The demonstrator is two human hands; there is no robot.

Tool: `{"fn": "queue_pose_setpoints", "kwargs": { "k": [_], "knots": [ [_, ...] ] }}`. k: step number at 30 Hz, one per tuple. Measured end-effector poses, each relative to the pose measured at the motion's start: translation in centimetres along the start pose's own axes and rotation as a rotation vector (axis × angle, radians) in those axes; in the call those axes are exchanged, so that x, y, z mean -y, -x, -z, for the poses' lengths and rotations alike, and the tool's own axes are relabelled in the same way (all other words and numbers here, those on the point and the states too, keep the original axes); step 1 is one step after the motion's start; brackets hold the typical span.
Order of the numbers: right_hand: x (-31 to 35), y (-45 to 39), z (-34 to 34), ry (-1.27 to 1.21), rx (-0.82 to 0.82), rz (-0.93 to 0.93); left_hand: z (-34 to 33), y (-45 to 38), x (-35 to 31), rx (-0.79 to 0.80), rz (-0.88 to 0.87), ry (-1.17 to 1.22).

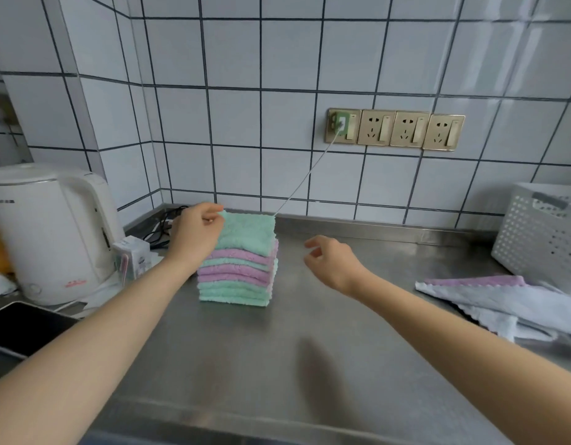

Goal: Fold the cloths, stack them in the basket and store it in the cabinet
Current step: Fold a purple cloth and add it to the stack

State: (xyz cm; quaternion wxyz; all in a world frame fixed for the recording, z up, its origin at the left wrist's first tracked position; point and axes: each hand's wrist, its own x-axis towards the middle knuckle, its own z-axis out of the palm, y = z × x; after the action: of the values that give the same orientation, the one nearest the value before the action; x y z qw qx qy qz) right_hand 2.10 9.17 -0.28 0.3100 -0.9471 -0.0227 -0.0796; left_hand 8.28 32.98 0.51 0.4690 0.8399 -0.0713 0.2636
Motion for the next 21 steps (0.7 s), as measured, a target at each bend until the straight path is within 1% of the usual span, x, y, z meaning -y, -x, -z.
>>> {"fn": "queue_pose_setpoints", "kwargs": {
  "k": [5, 8, 14, 16, 18, 21],
  "knots": [
    [-3.4, 5.6, 4.6, -0.023, -0.106, 0.018, -3.4, 4.2, -4.9, 0.058, -0.024, 0.16],
    [-6.7, 8.5, 6.9, 0.012, -0.159, -0.033, -7.0, 7.5, -7.0, 0.113, -0.012, 0.235],
    [-15.6, 13.5, 10.3, 0.132, -0.164, -0.207, -15.0, 13.1, -10.2, 0.272, -0.058, 0.25],
    [-18.3, 14.7, 11.5, 0.138, -0.169, -0.256, -17.6, 14.5, -11.1, 0.321, -0.083, 0.236],
    [-20.6, 15.5, 12.8, 0.125, -0.184, -0.308, -19.9, 15.6, -12.0, 0.396, -0.094, 0.228],
    [-24.2, 15.6, 14.4, 0.189, -0.225, -0.354, -23.2, 16.8, -13.6, 0.487, -0.129, 0.187]
  ]
}}
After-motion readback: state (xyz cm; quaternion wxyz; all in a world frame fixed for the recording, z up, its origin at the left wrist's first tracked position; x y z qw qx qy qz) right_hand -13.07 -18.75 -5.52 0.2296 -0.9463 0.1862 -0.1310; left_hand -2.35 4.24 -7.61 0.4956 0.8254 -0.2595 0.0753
